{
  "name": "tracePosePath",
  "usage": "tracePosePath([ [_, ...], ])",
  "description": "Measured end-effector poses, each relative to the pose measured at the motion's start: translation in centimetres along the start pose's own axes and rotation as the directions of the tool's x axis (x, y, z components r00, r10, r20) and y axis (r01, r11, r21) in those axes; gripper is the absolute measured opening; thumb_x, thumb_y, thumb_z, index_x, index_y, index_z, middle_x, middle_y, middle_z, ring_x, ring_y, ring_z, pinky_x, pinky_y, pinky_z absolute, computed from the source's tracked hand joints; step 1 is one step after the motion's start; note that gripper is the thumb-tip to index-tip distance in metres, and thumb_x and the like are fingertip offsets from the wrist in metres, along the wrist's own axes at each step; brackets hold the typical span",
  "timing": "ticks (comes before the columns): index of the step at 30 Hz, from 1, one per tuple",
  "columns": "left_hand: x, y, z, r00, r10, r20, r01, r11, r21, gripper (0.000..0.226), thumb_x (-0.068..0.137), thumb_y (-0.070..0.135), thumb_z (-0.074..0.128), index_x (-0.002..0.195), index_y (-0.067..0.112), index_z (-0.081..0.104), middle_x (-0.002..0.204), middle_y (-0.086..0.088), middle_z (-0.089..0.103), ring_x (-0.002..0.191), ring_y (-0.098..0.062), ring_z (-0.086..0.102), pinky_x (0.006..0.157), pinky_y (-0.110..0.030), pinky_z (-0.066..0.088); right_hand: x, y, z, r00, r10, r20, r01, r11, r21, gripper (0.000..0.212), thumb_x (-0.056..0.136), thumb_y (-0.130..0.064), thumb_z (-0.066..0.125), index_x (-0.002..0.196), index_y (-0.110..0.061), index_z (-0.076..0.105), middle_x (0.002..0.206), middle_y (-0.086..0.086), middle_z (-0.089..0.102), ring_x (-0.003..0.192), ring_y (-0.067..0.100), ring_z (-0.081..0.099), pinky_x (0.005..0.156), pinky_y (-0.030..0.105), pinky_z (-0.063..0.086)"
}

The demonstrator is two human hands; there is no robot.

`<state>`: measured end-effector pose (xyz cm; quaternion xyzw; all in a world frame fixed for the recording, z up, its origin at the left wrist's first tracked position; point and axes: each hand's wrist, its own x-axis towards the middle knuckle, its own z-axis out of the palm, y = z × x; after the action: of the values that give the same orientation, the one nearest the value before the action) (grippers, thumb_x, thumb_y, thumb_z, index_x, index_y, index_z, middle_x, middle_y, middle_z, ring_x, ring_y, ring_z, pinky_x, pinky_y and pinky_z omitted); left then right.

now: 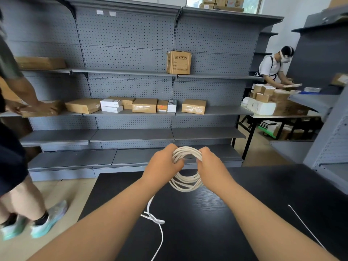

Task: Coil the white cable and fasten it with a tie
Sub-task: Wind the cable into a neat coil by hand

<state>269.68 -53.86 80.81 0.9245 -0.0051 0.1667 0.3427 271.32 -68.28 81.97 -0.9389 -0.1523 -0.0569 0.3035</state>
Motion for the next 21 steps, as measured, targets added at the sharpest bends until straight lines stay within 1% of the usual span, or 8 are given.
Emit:
tracePosePath([
  [2,0.0,-0.1,0.1,0.998,-0.052,-0.016,0.051,0.996,-0.069,0.014,0.088,0.026,0.059,0.094,0.015,0.053,0.078,0.003,0.058,0.078,-0.018,0.054,0.065,-0.029,0.037,0.2,0.2,-0.1,0.997,0.062,-0.042,-0.056,0.992,0.117,0.018,0.099,-0.014,0.036,0.109,-0.005,0.047,0.095,0.011,0.054,0.082,0.026,0.05,0.068,0.035,0.038],
  [4,0.1,0.1,0.2,0.997,-0.071,-0.02,0.068,0.992,-0.108,0.014,0.09,0.026,0.057,0.092,0.013,0.053,0.079,0.002,0.058,0.077,-0.018,0.053,0.064,-0.029,0.034,0.3,0.3,-0.1,0.992,0.113,-0.055,-0.099,0.973,0.209,0.019,0.099,-0.016,0.036,0.108,-0.005,0.048,0.096,0.012,0.056,0.082,0.027,0.05,0.069,0.036,0.038],
  [8,0.3,0.4,0.2,0.999,-0.044,-0.022,0.042,0.996,-0.075,0.013,0.091,0.019,0.051,0.097,0.008,0.052,0.084,-0.008,0.063,0.08,-0.027,0.057,0.065,-0.032,0.04,0.3,0.3,-0.1,0.987,0.158,-0.026,-0.146,0.952,0.269,0.016,0.096,-0.018,0.041,0.104,-0.009,0.051,0.095,0.011,0.059,0.086,0.029,0.055,0.075,0.04,0.044],
  [10,0.5,0.6,-0.1,1.0,0.005,-0.029,-0.004,0.999,0.036,0.01,0.091,0.017,0.049,0.092,0.007,0.048,0.073,-0.006,0.055,0.072,-0.029,0.052,0.061,-0.032,0.037,0.2,0.3,-0.6,0.991,0.131,-0.016,-0.123,0.963,0.238,0.013,0.094,-0.017,0.045,0.105,-0.011,0.05,0.096,0.008,0.061,0.09,0.028,0.058,0.077,0.039,0.045],
  [12,0.5,0.9,-0.4,0.998,0.062,-0.001,-0.061,0.979,0.194,0.011,0.092,0.016,0.046,0.085,0.011,0.038,0.062,-0.002,0.043,0.064,-0.029,0.044,0.056,-0.032,0.032,0.2,0.1,-1.2,0.999,0.052,-0.009,-0.05,0.985,0.165,0.016,0.093,-0.016,0.048,0.109,-0.016,0.049,0.097,0.003,0.06,0.092,0.026,0.057,0.078,0.038,0.045],
  [15,0.4,1.5,-0.4,0.987,0.148,0.062,-0.161,0.898,0.41,0.012,0.094,0.018,0.04,0.086,0.014,0.031,0.064,-0.001,0.038,0.064,-0.031,0.041,0.055,-0.034,0.029,0.0,-0.4,-1.4,0.996,-0.087,0.032,0.087,0.996,0.004,0.021,0.093,-0.014,0.046,0.114,-0.018,0.047,0.103,0.0,0.057,0.096,0.024,0.055,0.081,0.038,0.045],
  [18,0.2,1.6,-0.3,0.978,0.186,0.099,-0.211,0.851,0.48,0.012,0.095,0.021,0.039,0.087,0.016,0.03,0.075,-0.004,0.044,0.067,-0.031,0.043,0.056,-0.034,0.029,0.0,-0.5,-1.1,0.989,-0.127,0.077,0.136,0.983,-0.124,0.015,0.096,-0.016,0.042,0.11,-0.015,0.046,0.103,0.007,0.058,0.093,0.029,0.055,0.079,0.041,0.047],
  [21,0.0,1.3,-0.2,0.979,0.191,0.07,-0.201,0.858,0.472,0.008,0.094,0.022,0.04,0.093,0.014,0.039,0.082,-0.006,0.053,0.071,-0.032,0.049,0.058,-0.035,0.033,0.1,-0.4,-0.8,0.986,-0.144,0.087,0.158,0.971,-0.18,0.013,0.098,-0.018,0.039,0.105,-0.011,0.046,0.1,0.011,0.057,0.09,0.031,0.055,0.074,0.04,0.044],
])
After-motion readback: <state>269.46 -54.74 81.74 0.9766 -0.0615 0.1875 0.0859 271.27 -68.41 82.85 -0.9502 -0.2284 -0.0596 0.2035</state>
